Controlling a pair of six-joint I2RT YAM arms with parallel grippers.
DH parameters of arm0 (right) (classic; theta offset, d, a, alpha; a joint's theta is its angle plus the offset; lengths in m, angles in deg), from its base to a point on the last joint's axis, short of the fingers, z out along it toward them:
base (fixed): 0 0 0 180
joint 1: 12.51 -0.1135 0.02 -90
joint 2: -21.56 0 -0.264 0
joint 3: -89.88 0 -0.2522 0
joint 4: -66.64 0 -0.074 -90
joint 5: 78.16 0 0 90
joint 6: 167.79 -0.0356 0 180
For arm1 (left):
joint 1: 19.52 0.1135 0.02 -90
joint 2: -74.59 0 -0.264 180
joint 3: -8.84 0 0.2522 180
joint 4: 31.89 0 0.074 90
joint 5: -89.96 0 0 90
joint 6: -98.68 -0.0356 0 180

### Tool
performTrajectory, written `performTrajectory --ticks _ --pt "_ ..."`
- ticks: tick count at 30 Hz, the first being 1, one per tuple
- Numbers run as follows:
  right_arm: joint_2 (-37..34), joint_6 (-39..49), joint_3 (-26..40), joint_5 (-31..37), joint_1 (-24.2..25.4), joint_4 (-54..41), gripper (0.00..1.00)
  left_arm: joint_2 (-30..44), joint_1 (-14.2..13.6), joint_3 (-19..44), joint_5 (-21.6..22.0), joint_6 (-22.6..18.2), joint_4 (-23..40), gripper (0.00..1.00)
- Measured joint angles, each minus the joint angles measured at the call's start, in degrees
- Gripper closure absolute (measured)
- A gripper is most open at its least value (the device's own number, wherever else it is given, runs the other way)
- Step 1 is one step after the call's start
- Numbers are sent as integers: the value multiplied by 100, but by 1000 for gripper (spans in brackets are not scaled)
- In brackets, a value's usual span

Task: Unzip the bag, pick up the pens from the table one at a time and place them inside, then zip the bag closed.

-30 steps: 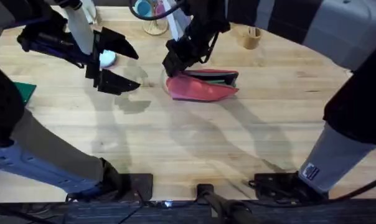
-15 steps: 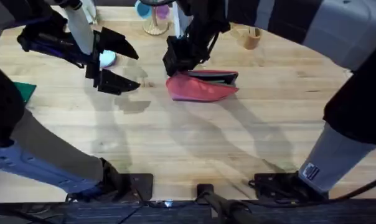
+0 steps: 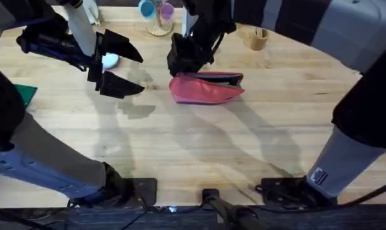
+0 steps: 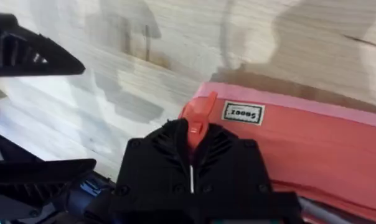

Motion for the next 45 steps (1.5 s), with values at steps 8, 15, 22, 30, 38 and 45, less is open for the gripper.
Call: performTrajectory --ticks 8,15,22,30,38,45 --pt "0 -41 0 0 0 45 970 0 0 0 -124 2 272 7" --pt "0 -43 0 0 0 51 970 0 -151 0 -125 28 270 7" --pt "0 -43 0 6 0 73 970 26 -574 0 -152 68 137 7" --pt "0 230 0 47 0 297 970 780 -688 11 -603 181 105 7" --pt "0 888 3 293 -7 419 970 1527 -968 11 -1050 226 63 7" --pt "0 1119 21 356 -24 419 970 1587 -1237 11 -1347 289 -237 7"
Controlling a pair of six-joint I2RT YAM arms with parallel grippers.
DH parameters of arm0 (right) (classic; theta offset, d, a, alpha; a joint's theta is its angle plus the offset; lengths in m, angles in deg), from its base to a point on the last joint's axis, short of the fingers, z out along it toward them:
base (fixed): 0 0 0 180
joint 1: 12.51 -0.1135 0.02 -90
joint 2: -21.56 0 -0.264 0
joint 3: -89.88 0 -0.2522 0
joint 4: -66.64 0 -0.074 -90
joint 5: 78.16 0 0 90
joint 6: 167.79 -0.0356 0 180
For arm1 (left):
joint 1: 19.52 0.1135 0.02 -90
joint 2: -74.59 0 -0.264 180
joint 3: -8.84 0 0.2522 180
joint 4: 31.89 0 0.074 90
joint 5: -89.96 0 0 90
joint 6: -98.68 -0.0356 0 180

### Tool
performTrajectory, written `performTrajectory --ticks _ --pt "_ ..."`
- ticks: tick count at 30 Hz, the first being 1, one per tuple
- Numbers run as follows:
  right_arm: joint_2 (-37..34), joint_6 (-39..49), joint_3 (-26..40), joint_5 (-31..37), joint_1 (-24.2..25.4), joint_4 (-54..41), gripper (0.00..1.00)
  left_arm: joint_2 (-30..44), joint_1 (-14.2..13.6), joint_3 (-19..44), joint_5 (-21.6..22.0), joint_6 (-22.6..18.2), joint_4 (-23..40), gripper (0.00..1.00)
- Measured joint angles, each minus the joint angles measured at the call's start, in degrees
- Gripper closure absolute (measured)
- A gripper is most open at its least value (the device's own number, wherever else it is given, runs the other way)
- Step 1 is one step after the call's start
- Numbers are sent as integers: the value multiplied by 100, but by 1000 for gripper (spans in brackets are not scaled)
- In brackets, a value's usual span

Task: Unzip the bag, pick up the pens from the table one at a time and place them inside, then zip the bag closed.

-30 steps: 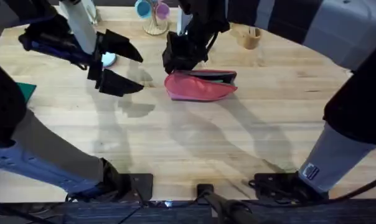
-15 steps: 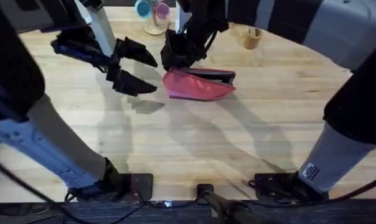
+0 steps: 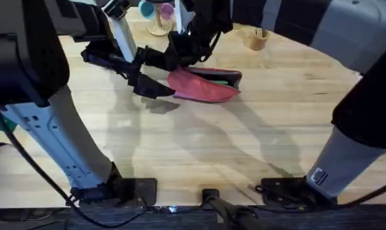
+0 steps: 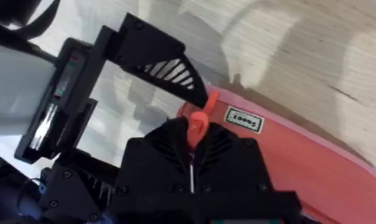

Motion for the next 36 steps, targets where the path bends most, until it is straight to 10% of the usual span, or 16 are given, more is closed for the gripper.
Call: performTrajectory --ticks 10,26,36 --pt "0 56 0 7 0 0 970 74 -253 0 -159 422 -441 7" --pt "0 73 11 -80 -48 -129 970 92 -306 4 -130 533 -605 939" --pt "0 76 11 -164 29 -125 970 138 -302 35 -181 533 -578 960"
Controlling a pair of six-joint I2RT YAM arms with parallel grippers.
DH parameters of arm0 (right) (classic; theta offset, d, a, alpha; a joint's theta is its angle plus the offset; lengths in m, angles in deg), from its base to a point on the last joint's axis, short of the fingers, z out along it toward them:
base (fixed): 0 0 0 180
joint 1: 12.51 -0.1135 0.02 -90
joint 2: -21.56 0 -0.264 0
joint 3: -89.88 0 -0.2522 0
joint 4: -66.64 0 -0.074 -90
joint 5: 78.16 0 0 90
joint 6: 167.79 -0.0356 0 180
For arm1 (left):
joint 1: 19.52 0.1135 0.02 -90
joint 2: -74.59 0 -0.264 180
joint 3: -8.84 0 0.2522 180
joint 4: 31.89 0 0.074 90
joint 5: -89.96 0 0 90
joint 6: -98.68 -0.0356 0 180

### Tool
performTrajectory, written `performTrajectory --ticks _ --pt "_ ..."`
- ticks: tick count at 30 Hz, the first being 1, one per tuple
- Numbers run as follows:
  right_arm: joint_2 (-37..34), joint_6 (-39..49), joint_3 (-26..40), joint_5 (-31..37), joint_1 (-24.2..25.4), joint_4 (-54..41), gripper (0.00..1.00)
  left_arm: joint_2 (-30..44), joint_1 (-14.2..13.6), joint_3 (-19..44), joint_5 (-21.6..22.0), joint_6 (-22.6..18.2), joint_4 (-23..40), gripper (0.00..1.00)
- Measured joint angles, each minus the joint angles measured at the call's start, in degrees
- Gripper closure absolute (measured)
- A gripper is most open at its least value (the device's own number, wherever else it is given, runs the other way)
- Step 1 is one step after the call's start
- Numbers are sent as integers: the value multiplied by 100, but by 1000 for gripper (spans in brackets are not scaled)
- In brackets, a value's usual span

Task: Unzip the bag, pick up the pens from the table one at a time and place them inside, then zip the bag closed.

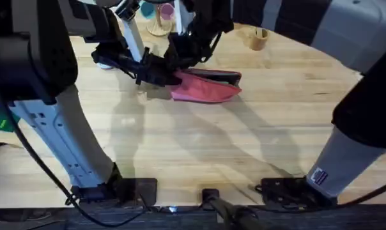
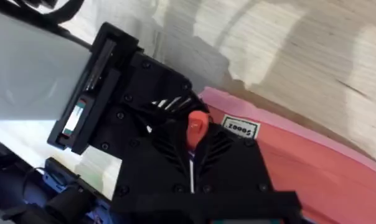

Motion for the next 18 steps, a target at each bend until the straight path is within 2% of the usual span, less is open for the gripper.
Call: performTrajectory --ticks 9,18 --pt "0 -6 0 -208 362 -31 970 0 -17 19 -178 2 33 959" --pt "64 -4 0 -302 486 -74 970 0 -19 41 -268 0 35 959"
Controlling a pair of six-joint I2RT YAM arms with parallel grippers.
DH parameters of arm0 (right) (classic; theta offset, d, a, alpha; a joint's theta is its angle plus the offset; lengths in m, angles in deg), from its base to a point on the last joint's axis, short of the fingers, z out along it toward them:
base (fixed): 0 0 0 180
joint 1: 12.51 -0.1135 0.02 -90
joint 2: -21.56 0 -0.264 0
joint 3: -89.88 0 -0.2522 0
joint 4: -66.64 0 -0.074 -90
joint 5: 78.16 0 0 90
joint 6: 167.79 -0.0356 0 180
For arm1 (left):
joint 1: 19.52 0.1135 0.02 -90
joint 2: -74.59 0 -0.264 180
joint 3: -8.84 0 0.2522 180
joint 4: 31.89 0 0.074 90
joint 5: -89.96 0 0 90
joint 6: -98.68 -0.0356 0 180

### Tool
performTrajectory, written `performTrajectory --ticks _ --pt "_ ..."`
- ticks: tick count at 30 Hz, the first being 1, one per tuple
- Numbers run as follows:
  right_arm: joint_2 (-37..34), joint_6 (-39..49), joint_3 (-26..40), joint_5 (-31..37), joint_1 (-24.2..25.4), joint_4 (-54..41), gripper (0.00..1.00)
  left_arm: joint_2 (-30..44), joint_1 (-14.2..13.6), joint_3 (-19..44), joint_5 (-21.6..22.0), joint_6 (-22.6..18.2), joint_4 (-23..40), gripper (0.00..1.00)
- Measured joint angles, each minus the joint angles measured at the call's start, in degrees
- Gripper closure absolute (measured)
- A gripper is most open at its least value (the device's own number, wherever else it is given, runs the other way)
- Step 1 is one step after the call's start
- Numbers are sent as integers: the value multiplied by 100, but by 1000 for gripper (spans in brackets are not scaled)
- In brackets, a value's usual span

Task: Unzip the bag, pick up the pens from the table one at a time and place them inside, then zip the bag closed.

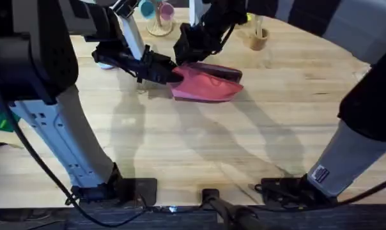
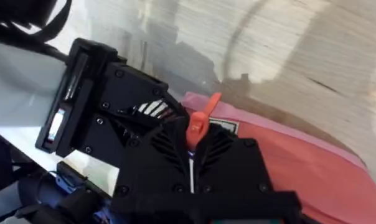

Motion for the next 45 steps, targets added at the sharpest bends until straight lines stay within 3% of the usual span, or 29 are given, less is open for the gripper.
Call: performTrajectory --ticks 12,28,36,45 --pt "141 174 0 -114 443 -507 970 0 -101 27 -220 1 0 958" --pt "200 797 42 1139 1220 -1548 970 0 -152 27 -169 0 0 958" --pt "207 879 -27 910 1667 -1631 970 0 -315 27 -315 0 -42 958" --pt "382 760 -1014 276 2259 -1434 970 0 -413 26 -254 0 -20 958"
